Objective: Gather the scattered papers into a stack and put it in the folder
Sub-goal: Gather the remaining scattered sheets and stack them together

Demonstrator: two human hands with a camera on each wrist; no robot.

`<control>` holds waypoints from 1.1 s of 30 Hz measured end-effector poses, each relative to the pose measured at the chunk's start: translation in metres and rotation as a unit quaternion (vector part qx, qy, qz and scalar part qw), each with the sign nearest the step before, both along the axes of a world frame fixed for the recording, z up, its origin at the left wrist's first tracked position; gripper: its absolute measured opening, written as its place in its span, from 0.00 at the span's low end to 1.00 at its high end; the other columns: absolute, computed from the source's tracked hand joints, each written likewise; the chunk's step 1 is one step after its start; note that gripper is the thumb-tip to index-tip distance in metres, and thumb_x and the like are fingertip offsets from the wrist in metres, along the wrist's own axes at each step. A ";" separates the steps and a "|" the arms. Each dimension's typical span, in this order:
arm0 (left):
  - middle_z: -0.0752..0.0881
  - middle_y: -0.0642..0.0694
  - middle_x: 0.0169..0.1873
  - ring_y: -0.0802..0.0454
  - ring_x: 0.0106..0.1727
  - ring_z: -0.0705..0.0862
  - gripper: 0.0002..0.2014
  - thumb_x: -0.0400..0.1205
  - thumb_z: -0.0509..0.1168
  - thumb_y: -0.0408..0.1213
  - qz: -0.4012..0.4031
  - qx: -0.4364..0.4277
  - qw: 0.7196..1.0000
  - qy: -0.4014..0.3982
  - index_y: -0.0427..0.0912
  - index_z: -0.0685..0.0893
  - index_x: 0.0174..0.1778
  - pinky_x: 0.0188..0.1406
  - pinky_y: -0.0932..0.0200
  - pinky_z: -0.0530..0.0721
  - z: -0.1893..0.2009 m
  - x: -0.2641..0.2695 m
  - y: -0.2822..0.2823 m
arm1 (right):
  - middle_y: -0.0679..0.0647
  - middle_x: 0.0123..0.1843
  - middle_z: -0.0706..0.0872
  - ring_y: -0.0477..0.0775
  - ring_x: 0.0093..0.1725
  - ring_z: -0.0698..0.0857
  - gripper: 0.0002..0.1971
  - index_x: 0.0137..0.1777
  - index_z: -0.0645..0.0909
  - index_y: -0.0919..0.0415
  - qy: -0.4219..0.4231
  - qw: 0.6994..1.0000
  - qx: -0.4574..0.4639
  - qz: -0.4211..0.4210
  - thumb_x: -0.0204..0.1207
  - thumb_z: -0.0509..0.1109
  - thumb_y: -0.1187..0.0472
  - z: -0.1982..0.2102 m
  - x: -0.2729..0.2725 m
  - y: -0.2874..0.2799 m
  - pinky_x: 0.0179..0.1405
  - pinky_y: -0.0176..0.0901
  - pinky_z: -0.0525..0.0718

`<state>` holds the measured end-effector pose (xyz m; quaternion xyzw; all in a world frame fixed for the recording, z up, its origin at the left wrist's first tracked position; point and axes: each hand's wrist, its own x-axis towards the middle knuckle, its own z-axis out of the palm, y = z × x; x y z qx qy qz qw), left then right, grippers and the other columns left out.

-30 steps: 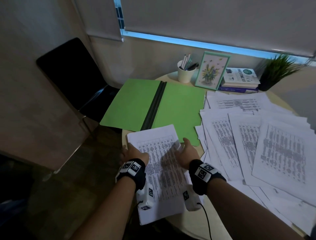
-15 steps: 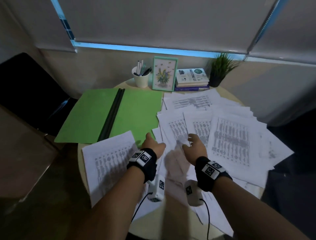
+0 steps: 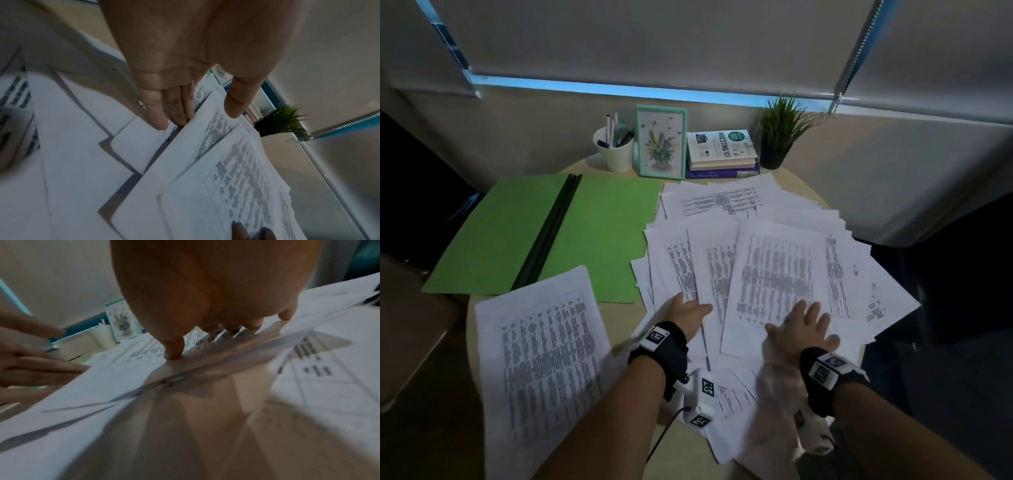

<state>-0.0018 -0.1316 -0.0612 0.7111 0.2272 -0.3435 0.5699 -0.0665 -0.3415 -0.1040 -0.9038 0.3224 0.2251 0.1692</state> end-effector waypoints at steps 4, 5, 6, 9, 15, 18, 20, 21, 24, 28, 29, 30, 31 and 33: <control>0.70 0.35 0.77 0.38 0.75 0.72 0.39 0.80 0.70 0.36 0.045 -0.011 0.999 0.025 0.41 0.55 0.83 0.72 0.44 0.73 -0.005 0.004 -0.004 | 0.55 0.87 0.44 0.64 0.84 0.46 0.45 0.84 0.46 0.53 -0.050 0.992 -0.013 0.111 0.74 0.58 0.33 -0.001 -0.003 0.018 0.75 0.69 0.59; 0.69 0.35 0.77 0.37 0.74 0.72 0.41 0.79 0.72 0.38 0.051 -0.013 0.998 0.037 0.43 0.54 0.84 0.71 0.43 0.74 -0.007 0.005 -0.007 | 0.54 0.86 0.48 0.61 0.84 0.50 0.41 0.82 0.50 0.51 -0.066 0.988 -0.008 0.137 0.73 0.58 0.32 -0.001 -0.002 0.018 0.74 0.68 0.62; 0.68 0.35 0.78 0.36 0.74 0.73 0.42 0.78 0.73 0.41 0.057 -0.005 0.997 0.043 0.43 0.55 0.83 0.71 0.43 0.74 -0.006 0.004 -0.007 | 0.52 0.84 0.53 0.58 0.82 0.54 0.37 0.79 0.55 0.48 -0.085 0.984 0.002 0.158 0.74 0.57 0.33 -0.001 -0.001 0.018 0.73 0.67 0.65; 0.62 0.41 0.82 0.39 0.79 0.67 0.41 0.81 0.70 0.46 0.014 0.092 0.996 0.011 0.41 0.53 0.84 0.71 0.47 0.70 -0.010 -0.001 -0.010 | 0.48 0.82 0.64 0.53 0.80 0.64 0.28 0.76 0.65 0.46 -0.119 0.967 0.047 0.221 0.78 0.59 0.37 0.007 0.001 0.016 0.71 0.60 0.71; 0.80 0.42 0.62 0.52 0.42 0.81 0.35 0.85 0.63 0.37 -0.023 0.162 0.986 -0.035 0.41 0.52 0.84 0.28 0.79 0.77 0.007 -0.013 -0.011 | 0.51 0.58 0.89 0.52 0.54 0.87 0.19 0.67 0.79 0.50 -0.236 0.956 0.141 0.105 0.82 0.62 0.43 0.022 0.003 0.010 0.56 0.44 0.84; 0.67 0.41 0.79 0.42 0.72 0.76 0.37 0.84 0.65 0.40 -0.034 0.187 0.981 -0.030 0.40 0.53 0.85 0.54 0.60 0.76 0.007 -0.015 0.001 | 0.53 0.65 0.85 0.54 0.61 0.84 0.20 0.69 0.78 0.56 -0.284 0.954 0.091 0.022 0.83 0.62 0.47 0.013 0.006 -0.002 0.64 0.51 0.81; 0.66 0.41 0.80 0.41 0.75 0.72 0.37 0.82 0.68 0.42 -0.031 0.207 0.978 -0.021 0.40 0.56 0.84 0.62 0.55 0.76 0.004 -0.017 0.013 | 0.57 0.70 0.81 0.58 0.66 0.80 0.21 0.71 0.76 0.58 -0.266 0.961 0.066 -0.031 0.84 0.59 0.48 0.011 0.007 -0.006 0.66 0.55 0.78; 0.67 0.41 0.79 0.40 0.75 0.72 0.39 0.81 0.70 0.44 -0.029 0.218 0.975 -0.018 0.40 0.58 0.83 0.66 0.53 0.76 0.004 -0.018 0.019 | 0.58 0.71 0.80 0.61 0.68 0.79 0.21 0.72 0.74 0.58 -0.245 0.966 0.059 -0.049 0.84 0.59 0.48 0.011 0.009 -0.006 0.67 0.56 0.77; 0.72 0.40 0.76 0.38 0.72 0.76 0.45 0.73 0.75 0.52 -0.036 0.254 0.966 -0.016 0.40 0.61 0.81 0.65 0.47 0.79 -0.004 -0.024 0.040 | 0.63 0.73 0.76 0.65 0.70 0.77 0.26 0.76 0.70 0.63 -0.192 0.977 0.085 -0.019 0.82 0.62 0.50 0.021 0.018 0.010 0.69 0.58 0.76; 0.73 0.41 0.76 0.39 0.71 0.77 0.49 0.68 0.79 0.53 -0.042 0.239 0.970 -0.013 0.41 0.62 0.81 0.67 0.49 0.78 -0.011 -0.035 0.062 | 0.60 0.67 0.82 0.62 0.62 0.82 0.31 0.76 0.66 0.62 -0.141 0.972 0.185 0.024 0.77 0.70 0.50 0.027 0.033 0.050 0.59 0.49 0.81; 0.75 0.42 0.75 0.41 0.70 0.78 0.47 0.70 0.78 0.53 -0.041 0.228 0.973 -0.018 0.42 0.63 0.81 0.66 0.52 0.79 -0.011 -0.037 0.065 | 0.59 0.64 0.83 0.61 0.58 0.83 0.29 0.73 0.69 0.62 -0.128 0.972 0.194 0.023 0.76 0.71 0.50 0.028 0.036 0.058 0.54 0.45 0.80; 0.77 0.43 0.73 0.42 0.68 0.80 0.44 0.71 0.75 0.55 -0.043 0.218 0.975 -0.025 0.42 0.66 0.80 0.64 0.54 0.79 -0.009 -0.039 0.069 | 0.59 0.60 0.84 0.59 0.53 0.83 0.25 0.69 0.72 0.62 -0.121 0.972 0.199 0.020 0.76 0.72 0.52 0.027 0.038 0.066 0.49 0.43 0.80; 0.79 0.45 0.71 0.44 0.66 0.81 0.39 0.74 0.73 0.55 -0.042 0.209 0.977 -0.029 0.43 0.70 0.78 0.64 0.56 0.79 -0.009 -0.039 0.072 | 0.57 0.57 0.85 0.56 0.48 0.83 0.20 0.64 0.76 0.61 -0.125 0.970 0.209 0.012 0.75 0.73 0.54 0.026 0.039 0.073 0.46 0.43 0.81; 0.82 0.47 0.67 0.45 0.62 0.82 0.31 0.78 0.68 0.54 -0.036 0.191 0.980 -0.037 0.44 0.75 0.75 0.63 0.56 0.79 -0.005 -0.039 0.080 | 0.56 0.51 0.88 0.52 0.40 0.84 0.11 0.55 0.80 0.59 -0.142 0.963 0.231 -0.005 0.75 0.72 0.58 0.022 0.042 0.082 0.40 0.42 0.85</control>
